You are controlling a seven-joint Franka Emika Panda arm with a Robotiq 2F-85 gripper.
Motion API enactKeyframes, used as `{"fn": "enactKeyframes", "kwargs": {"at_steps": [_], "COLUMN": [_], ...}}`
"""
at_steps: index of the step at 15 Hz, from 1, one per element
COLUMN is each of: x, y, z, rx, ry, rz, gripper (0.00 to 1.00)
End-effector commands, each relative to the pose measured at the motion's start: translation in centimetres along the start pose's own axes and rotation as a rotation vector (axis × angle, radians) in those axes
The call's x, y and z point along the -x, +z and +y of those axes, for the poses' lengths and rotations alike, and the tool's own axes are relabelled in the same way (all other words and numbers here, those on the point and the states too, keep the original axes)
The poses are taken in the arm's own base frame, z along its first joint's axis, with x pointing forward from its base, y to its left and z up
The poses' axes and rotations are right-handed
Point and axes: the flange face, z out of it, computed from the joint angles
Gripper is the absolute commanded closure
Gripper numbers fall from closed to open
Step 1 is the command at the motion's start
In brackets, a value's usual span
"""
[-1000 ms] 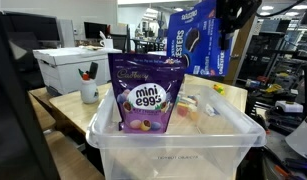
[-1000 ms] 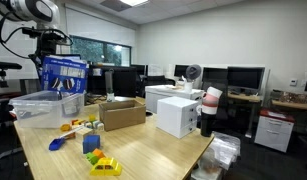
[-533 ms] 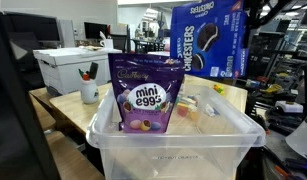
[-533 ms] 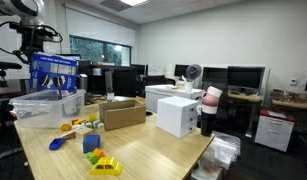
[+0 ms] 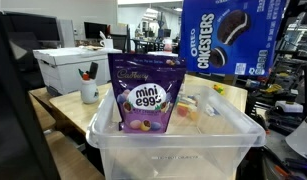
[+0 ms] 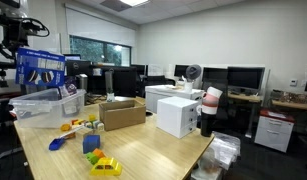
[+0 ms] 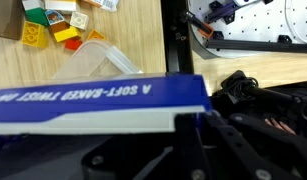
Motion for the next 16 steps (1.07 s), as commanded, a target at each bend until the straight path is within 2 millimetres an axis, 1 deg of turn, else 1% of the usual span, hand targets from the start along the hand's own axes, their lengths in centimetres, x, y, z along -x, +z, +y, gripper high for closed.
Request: {"fn": "enactKeyframes", "kwargs": {"at_steps": [1,4,7,11,16], "x": [0.8,0.8,0.8,1.1,1.6], "y": [-1.1,-2.0,-2.4,-1.6,0.6], "z": [-2.5,-4.0,-4.4,-3.0,-0.1], "rx": [0.019,0.049,0.062,0.049,0.006], "ry": [-0.070,-0.115,-0.164,-0.293,-0.432], "rz": [0.018,0.030,0.038,0.052,0.063], "gripper": [0.95,0.95,0.95,0.95,0.95]}}
